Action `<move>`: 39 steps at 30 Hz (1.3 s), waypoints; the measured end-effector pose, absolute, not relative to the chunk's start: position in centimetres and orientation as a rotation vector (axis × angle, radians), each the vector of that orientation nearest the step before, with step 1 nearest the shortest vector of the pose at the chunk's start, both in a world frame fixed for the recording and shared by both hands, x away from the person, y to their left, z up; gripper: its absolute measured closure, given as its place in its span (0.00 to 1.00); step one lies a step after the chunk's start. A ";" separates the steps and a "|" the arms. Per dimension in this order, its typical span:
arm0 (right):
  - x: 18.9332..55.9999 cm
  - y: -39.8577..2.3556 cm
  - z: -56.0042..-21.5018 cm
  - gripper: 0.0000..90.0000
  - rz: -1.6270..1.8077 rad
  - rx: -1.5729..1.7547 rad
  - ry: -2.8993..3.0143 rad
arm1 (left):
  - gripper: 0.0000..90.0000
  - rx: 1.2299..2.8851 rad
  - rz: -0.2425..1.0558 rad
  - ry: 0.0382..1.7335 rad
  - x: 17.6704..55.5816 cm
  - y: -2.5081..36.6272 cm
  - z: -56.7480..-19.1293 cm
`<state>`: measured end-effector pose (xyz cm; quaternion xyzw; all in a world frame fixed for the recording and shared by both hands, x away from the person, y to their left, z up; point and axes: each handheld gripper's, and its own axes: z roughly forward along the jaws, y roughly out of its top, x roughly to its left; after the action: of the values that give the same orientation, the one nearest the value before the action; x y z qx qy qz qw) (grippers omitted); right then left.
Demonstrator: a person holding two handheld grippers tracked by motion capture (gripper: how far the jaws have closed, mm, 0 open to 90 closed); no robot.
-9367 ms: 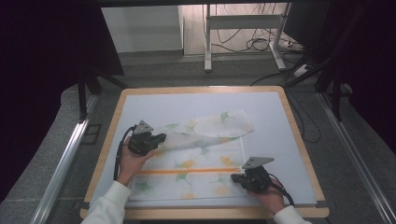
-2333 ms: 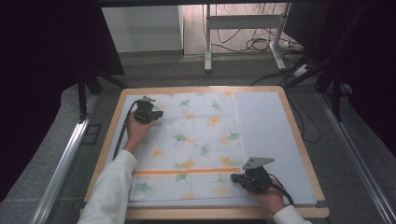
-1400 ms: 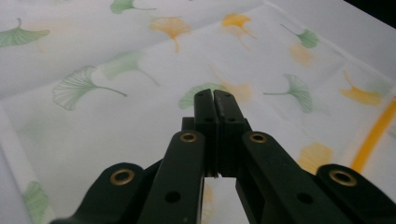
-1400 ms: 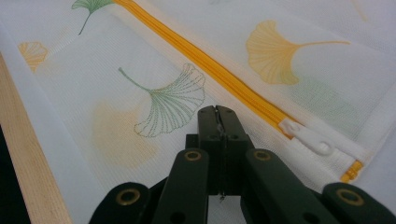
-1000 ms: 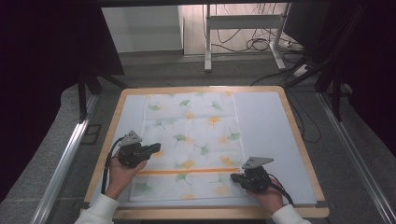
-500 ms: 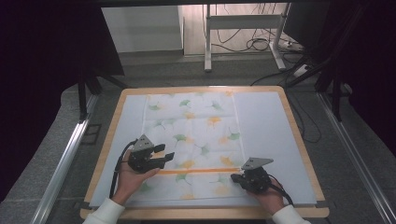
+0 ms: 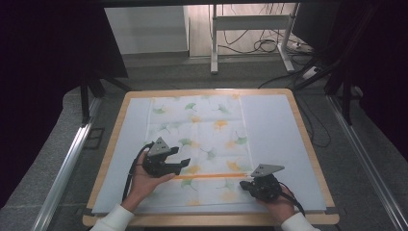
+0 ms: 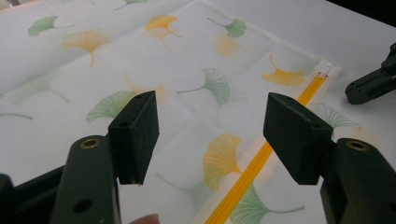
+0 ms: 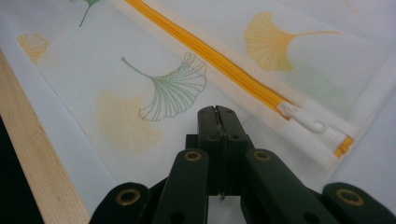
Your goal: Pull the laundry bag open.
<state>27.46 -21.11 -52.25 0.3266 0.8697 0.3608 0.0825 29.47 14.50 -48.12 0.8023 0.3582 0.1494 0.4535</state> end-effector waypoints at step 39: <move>26.8 -22.1 -52.3 0.99 1.066 1.003 2.619 | 0.46 2.150 0.303 0.668 31.5 2.1 -48.2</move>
<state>26.78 -22.15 -52.26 0.3335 0.8708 0.3543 0.0706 31.51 2.06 -48.25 0.8583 0.2667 0.1210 0.4213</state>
